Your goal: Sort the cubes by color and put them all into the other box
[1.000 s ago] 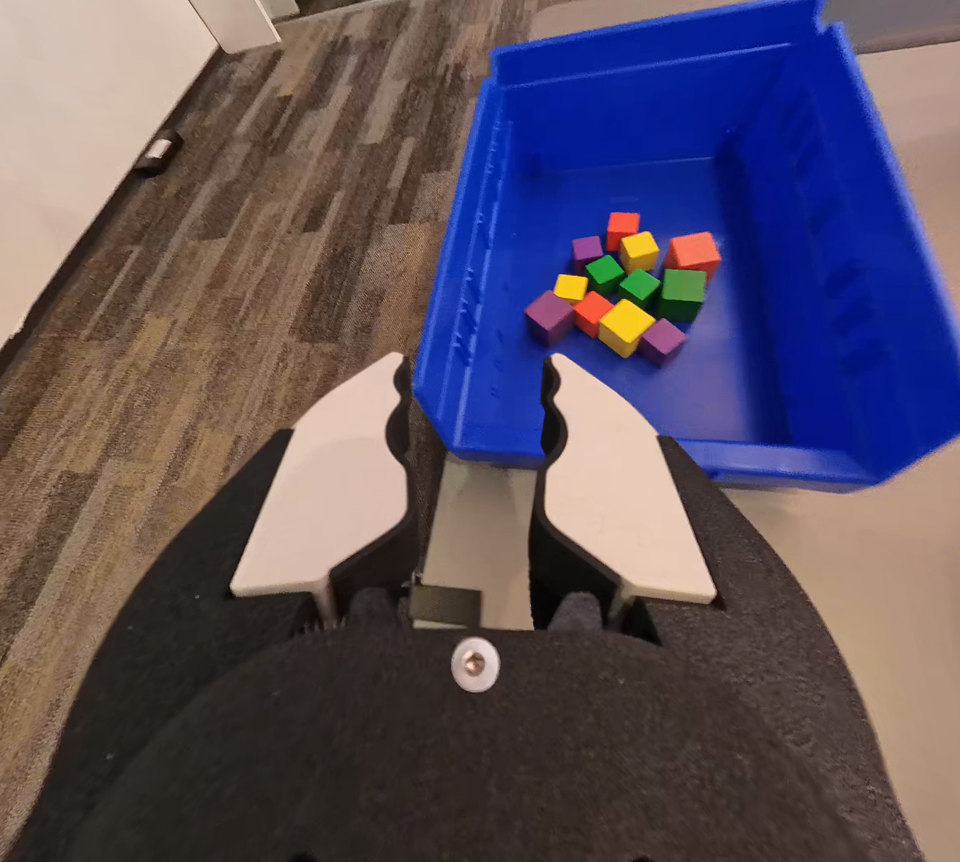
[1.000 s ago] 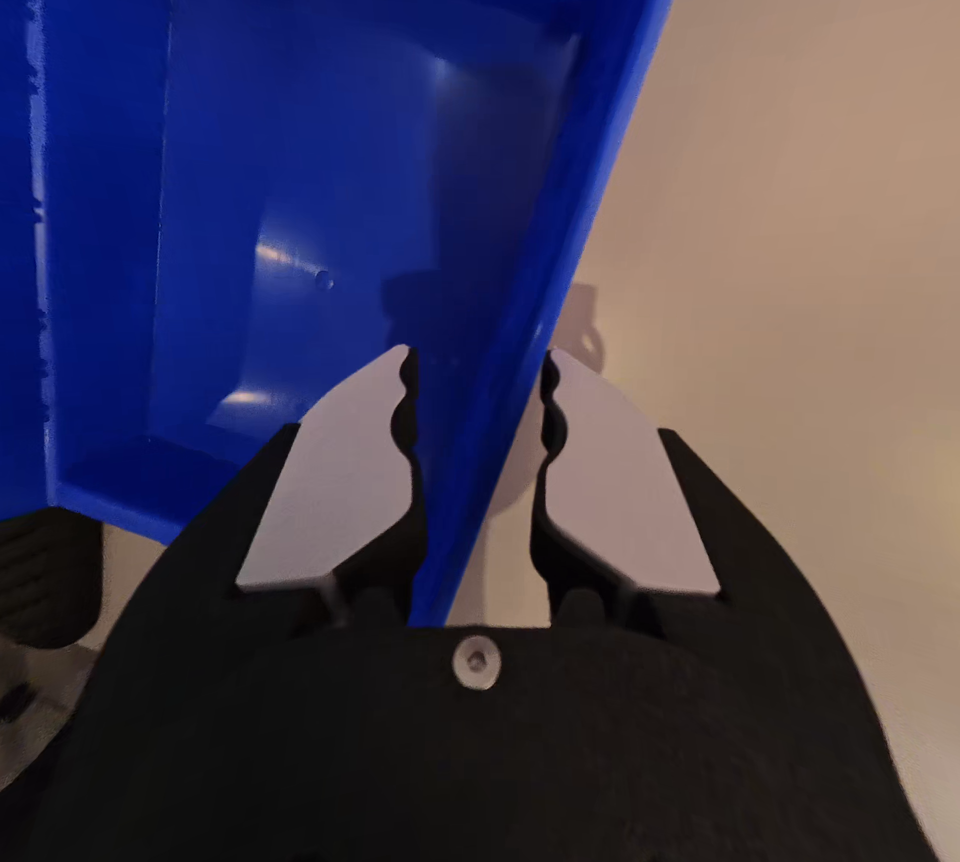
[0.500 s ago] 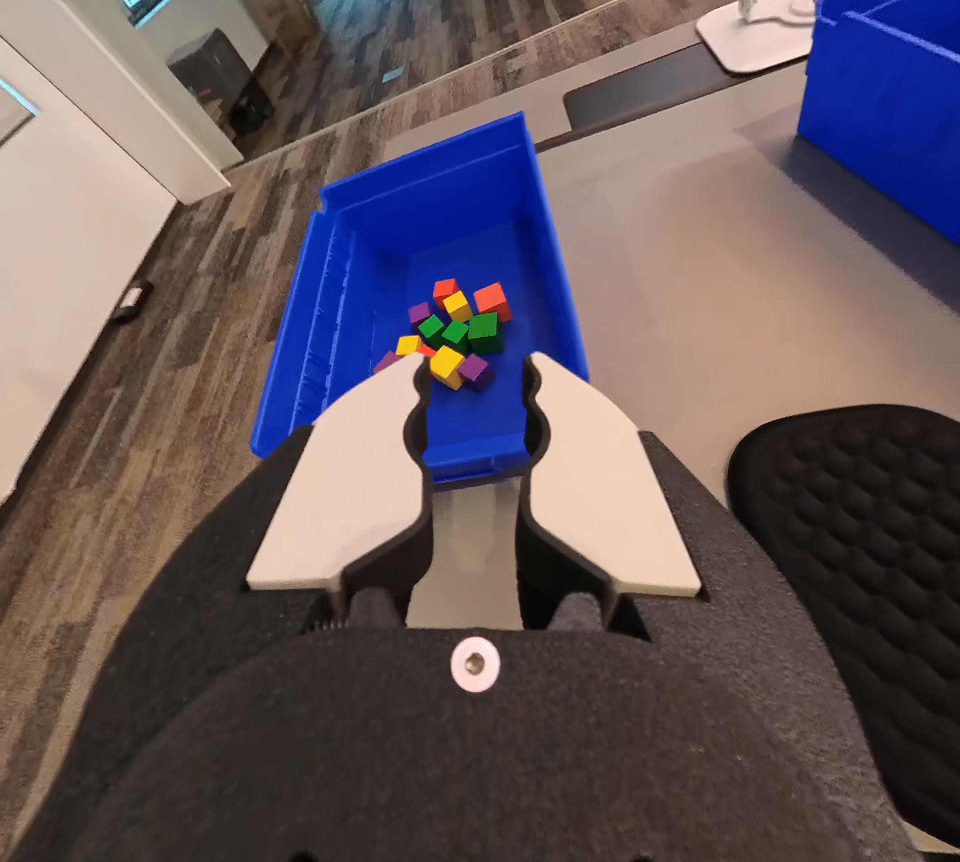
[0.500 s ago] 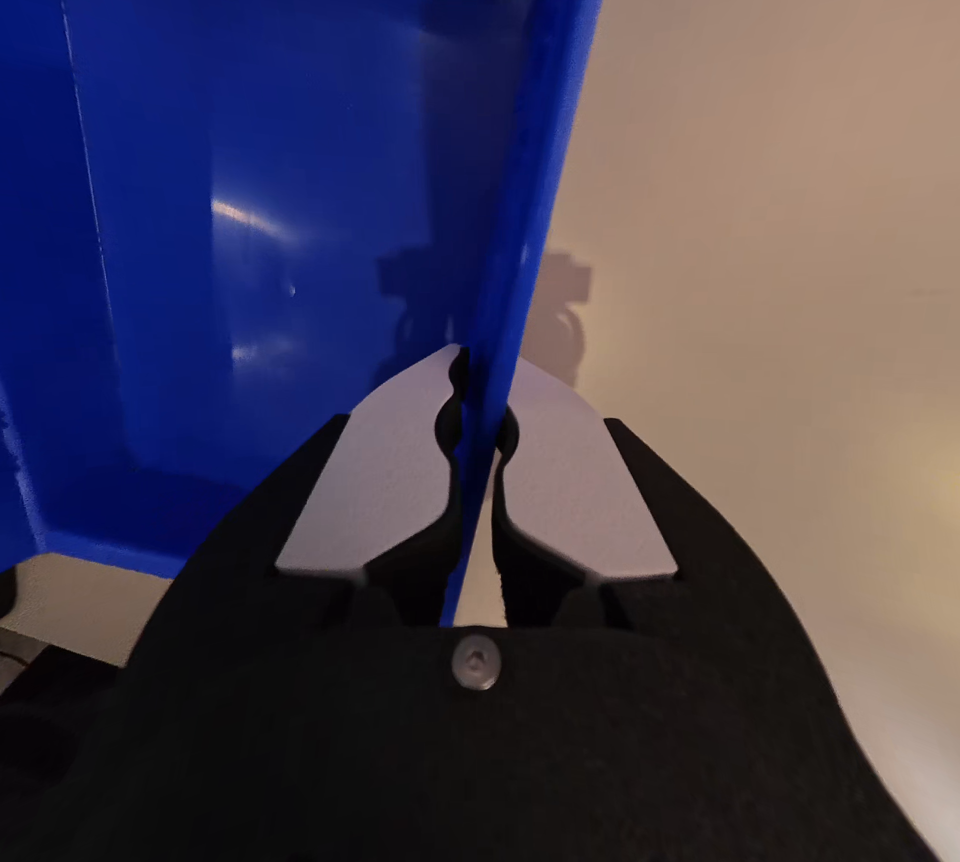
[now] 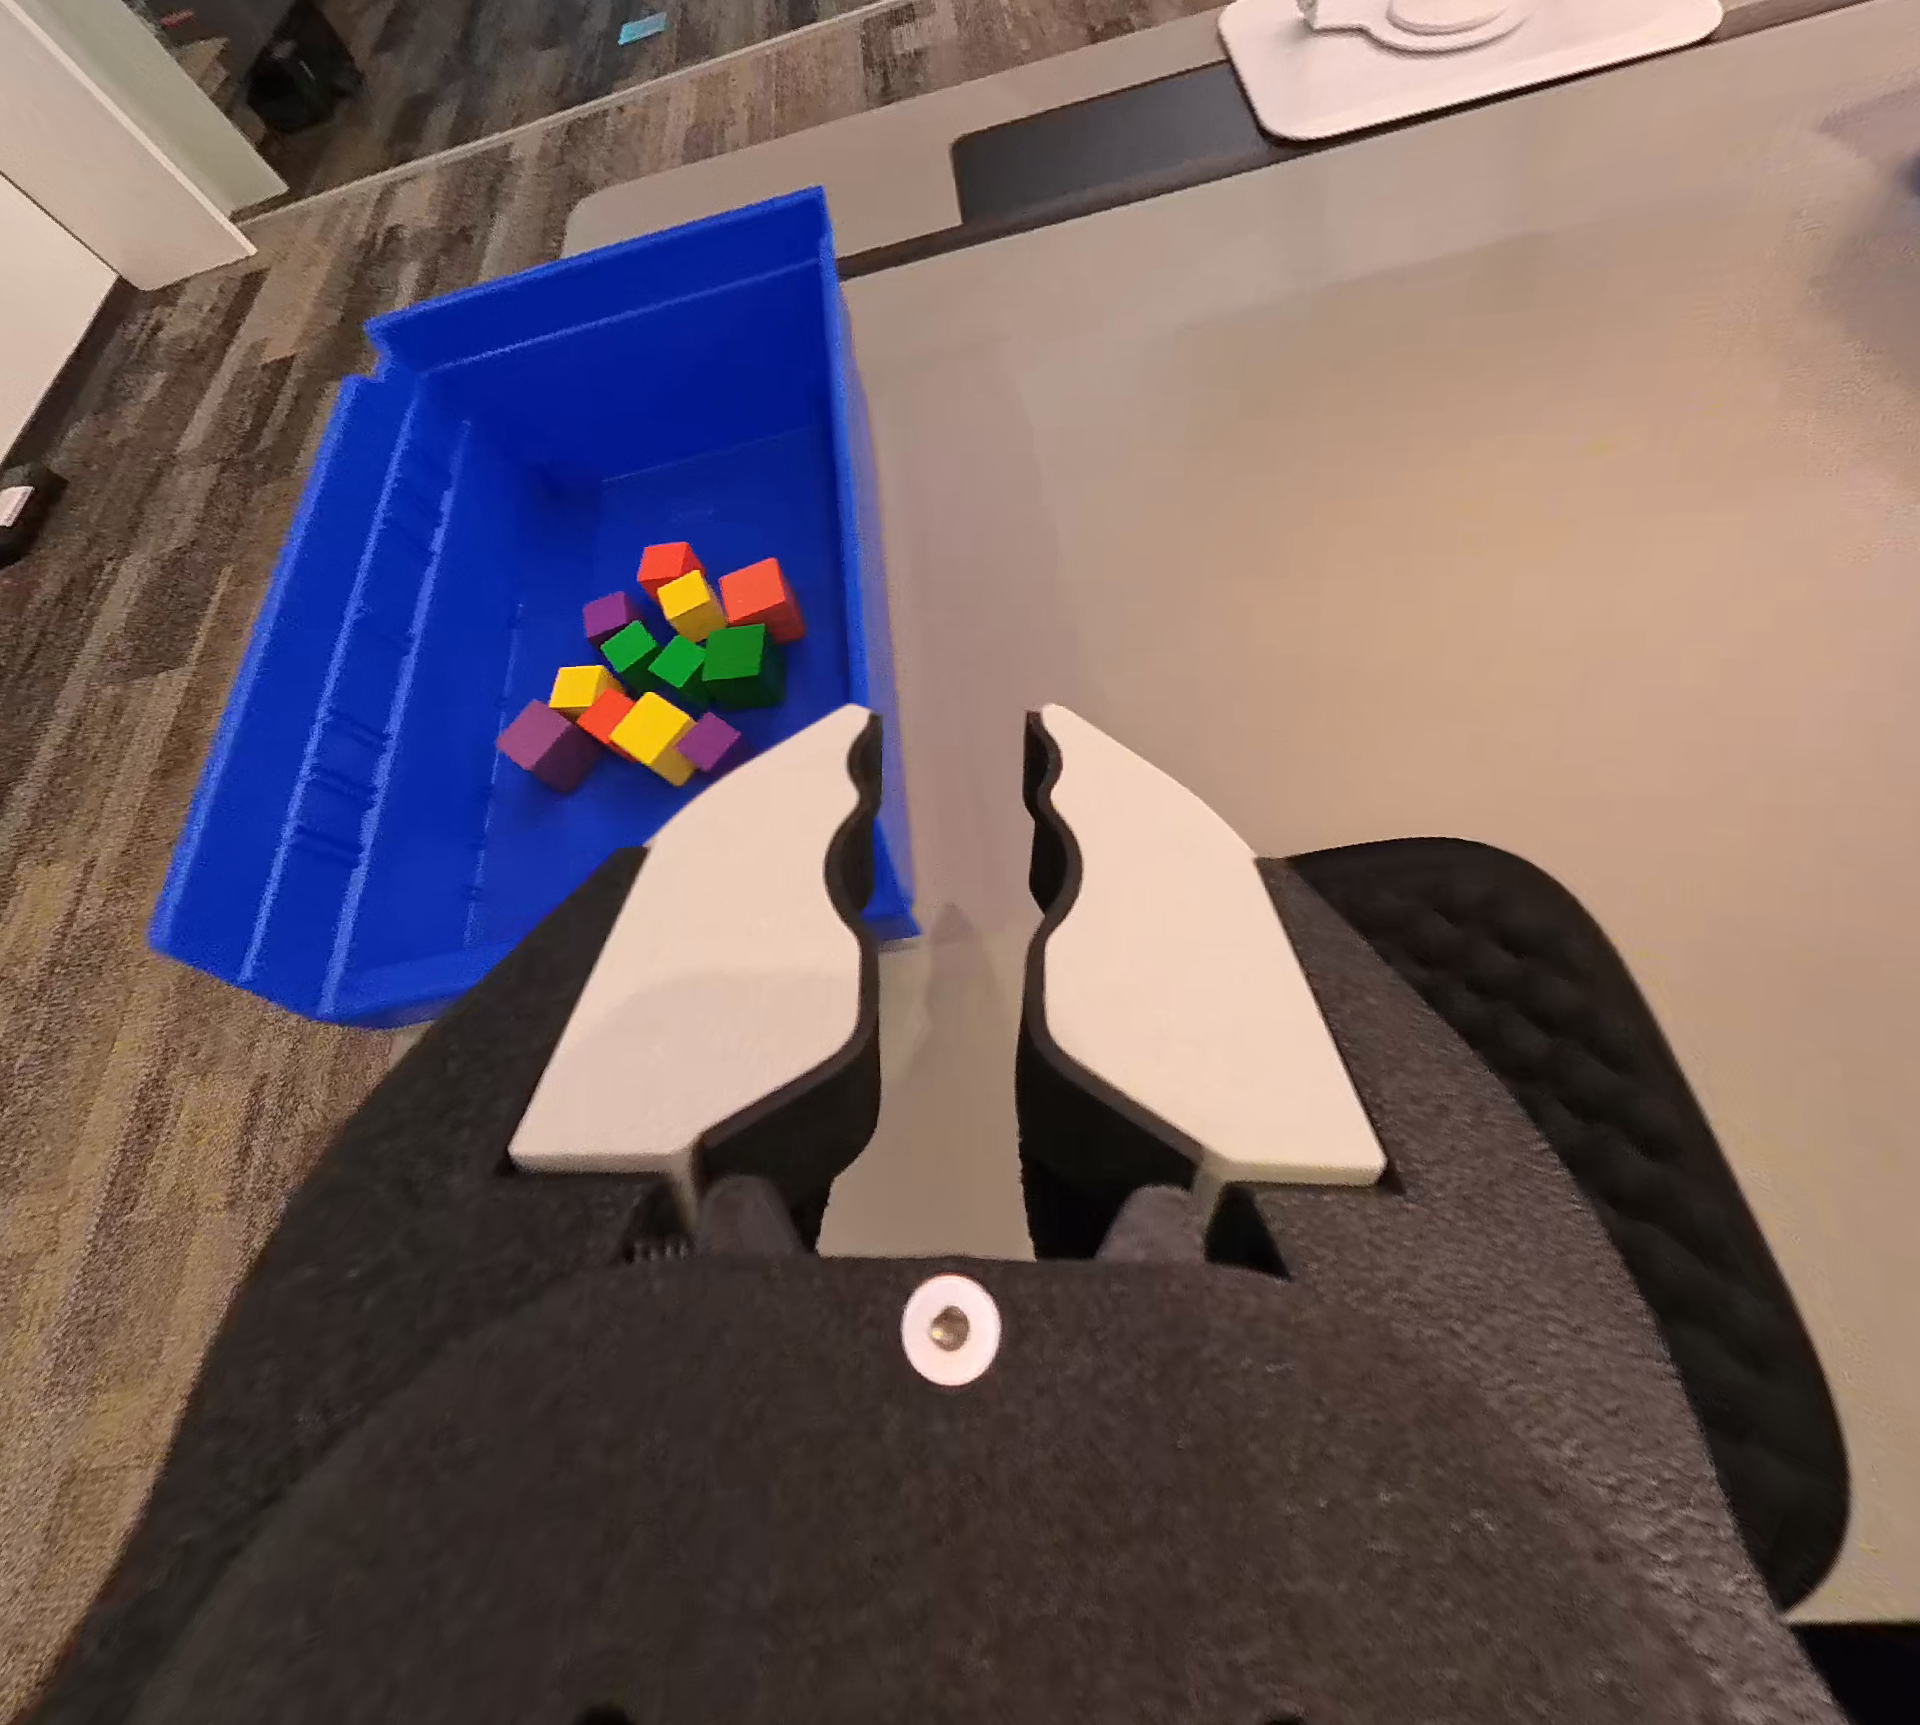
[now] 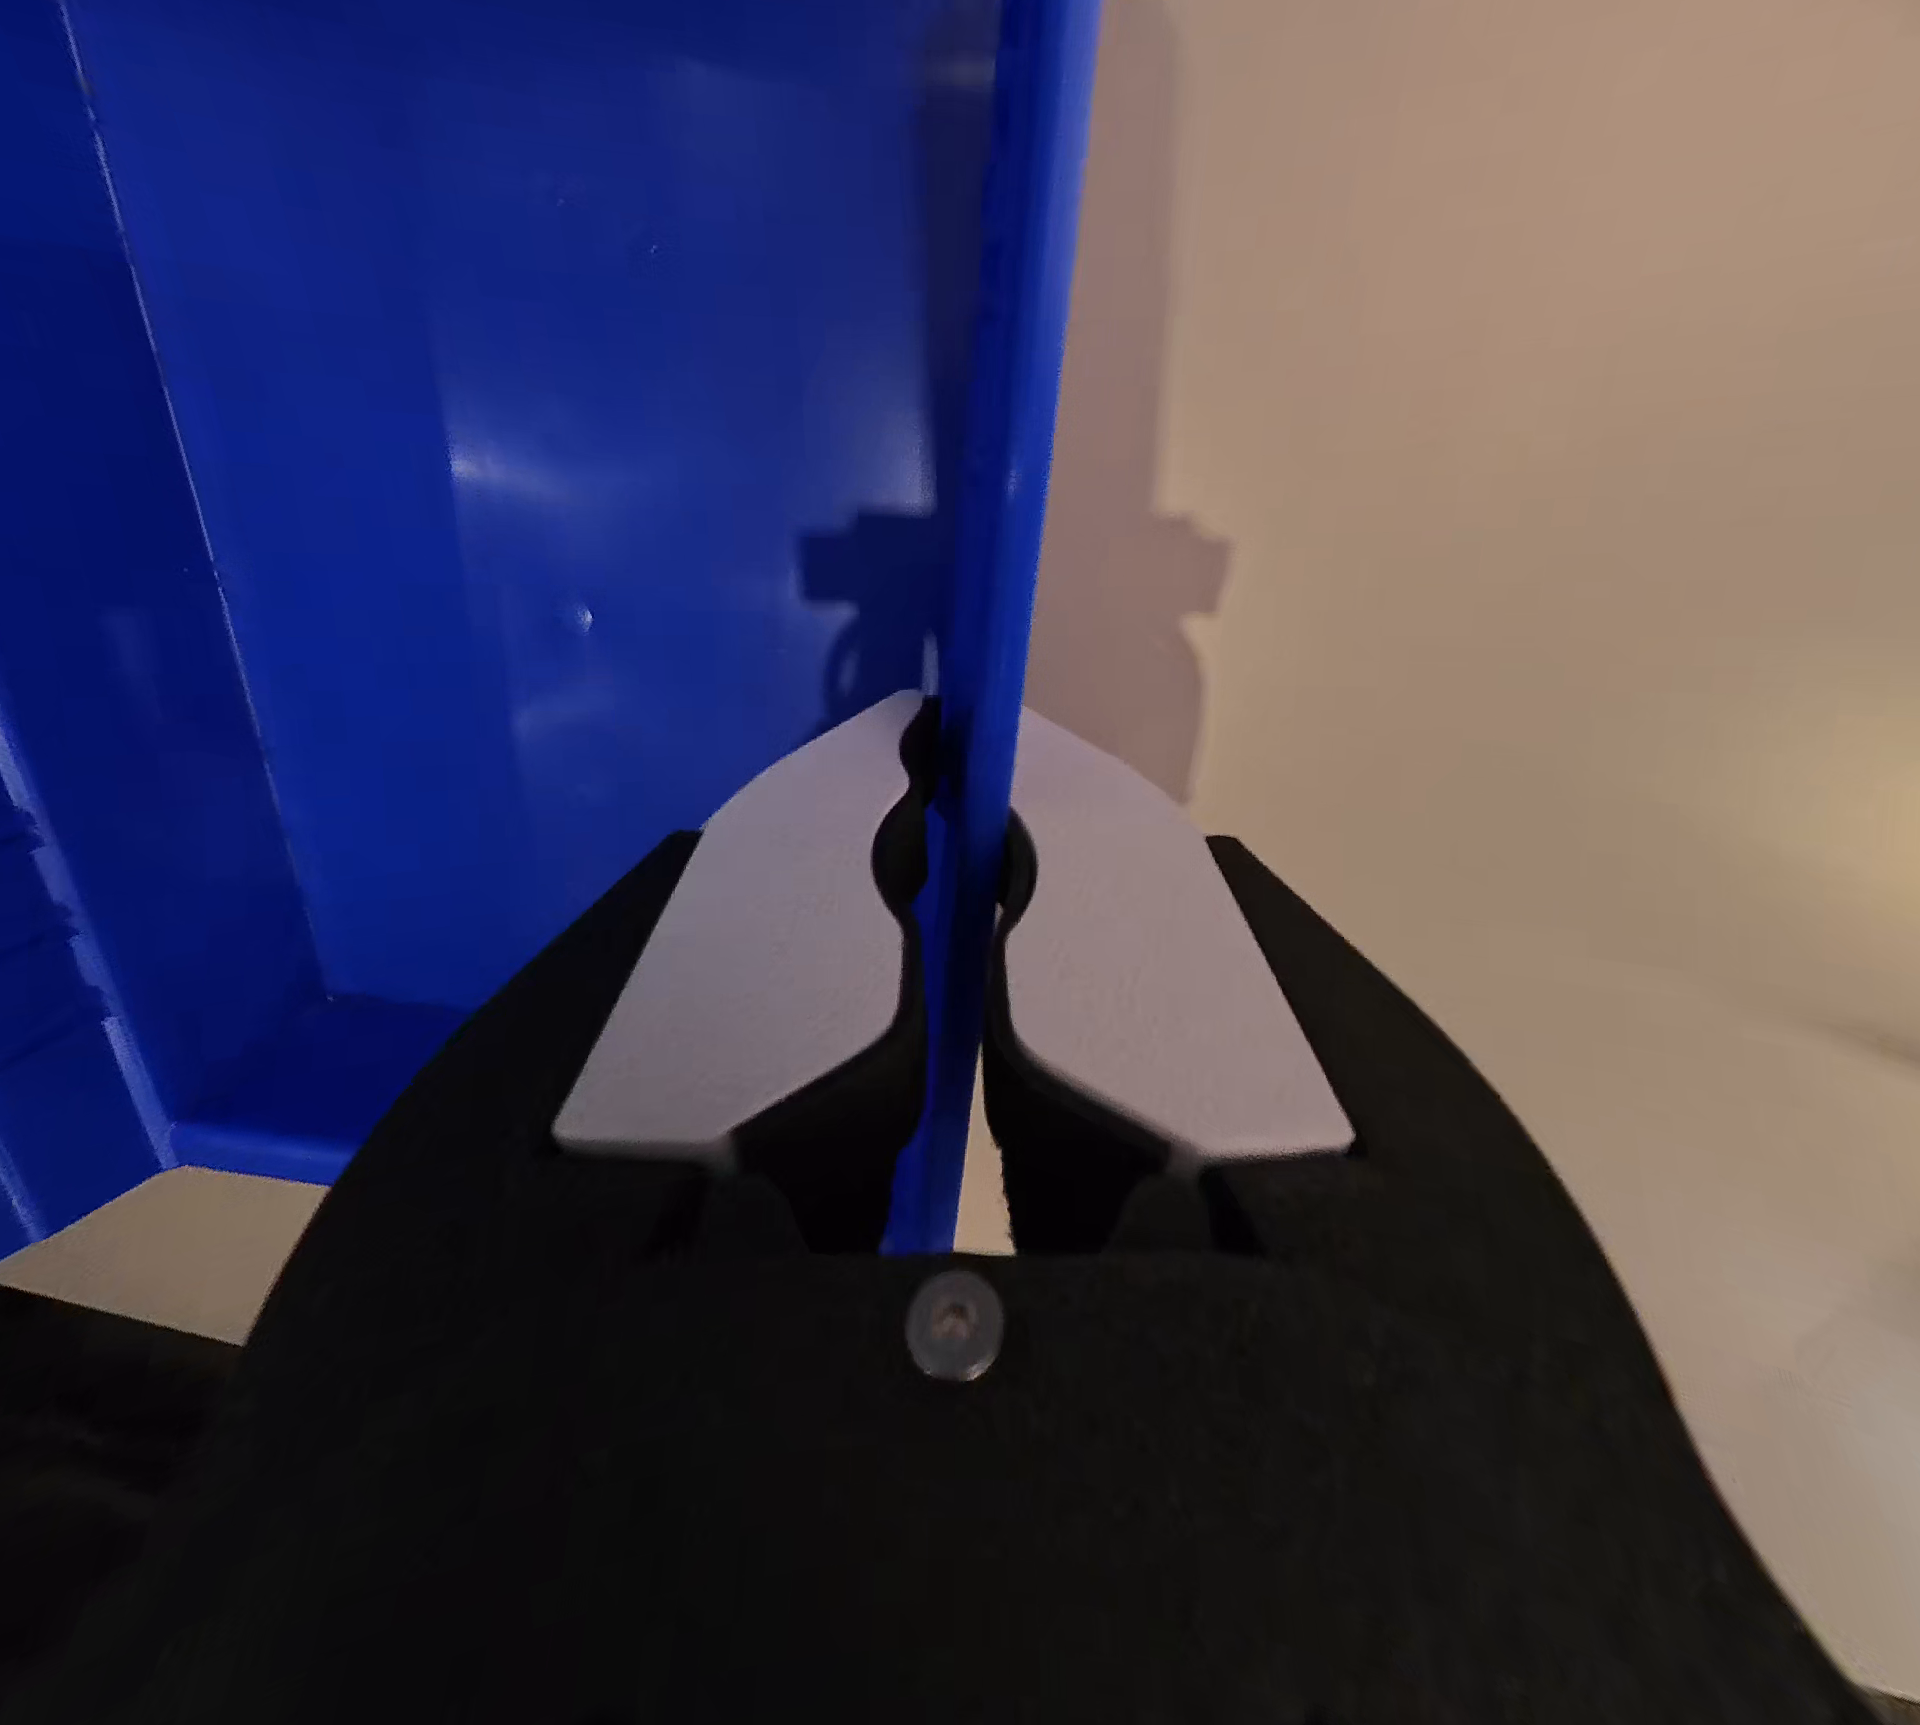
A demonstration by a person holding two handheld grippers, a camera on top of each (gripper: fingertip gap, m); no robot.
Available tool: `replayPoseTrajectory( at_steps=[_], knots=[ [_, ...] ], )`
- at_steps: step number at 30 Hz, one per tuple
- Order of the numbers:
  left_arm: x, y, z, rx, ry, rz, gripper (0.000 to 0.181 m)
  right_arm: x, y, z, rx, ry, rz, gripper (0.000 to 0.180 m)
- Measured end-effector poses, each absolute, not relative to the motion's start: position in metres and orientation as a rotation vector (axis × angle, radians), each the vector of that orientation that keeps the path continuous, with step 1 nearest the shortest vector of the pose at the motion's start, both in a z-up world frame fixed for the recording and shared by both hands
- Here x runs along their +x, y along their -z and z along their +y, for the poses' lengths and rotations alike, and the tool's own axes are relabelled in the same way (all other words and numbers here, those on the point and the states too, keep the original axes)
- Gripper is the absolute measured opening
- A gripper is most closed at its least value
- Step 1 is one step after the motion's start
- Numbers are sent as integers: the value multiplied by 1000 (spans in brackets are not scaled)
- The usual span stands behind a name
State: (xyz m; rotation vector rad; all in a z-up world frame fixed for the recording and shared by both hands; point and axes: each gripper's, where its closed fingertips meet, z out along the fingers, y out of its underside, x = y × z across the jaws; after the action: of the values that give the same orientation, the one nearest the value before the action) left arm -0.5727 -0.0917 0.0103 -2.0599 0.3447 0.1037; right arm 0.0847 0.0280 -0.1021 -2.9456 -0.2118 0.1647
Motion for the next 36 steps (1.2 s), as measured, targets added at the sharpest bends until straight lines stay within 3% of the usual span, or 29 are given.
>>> replayPoseTrajectory(
  at_steps=[14, 28, 36],
  knots=[
    [-499, -12, -83, -2085, -129, 414, 28, 286, 105, -31, -2963, -146, 56, 5],
    [-476, -7, -75, -2094, -104, 438, 30, 346, 105, -69, -2918, -122, 100, 7],
    [-503, 17, -77, -2137, -37, 345, 44, 357, 86, -58, -2655, -1, 160, 46]
  ],
)
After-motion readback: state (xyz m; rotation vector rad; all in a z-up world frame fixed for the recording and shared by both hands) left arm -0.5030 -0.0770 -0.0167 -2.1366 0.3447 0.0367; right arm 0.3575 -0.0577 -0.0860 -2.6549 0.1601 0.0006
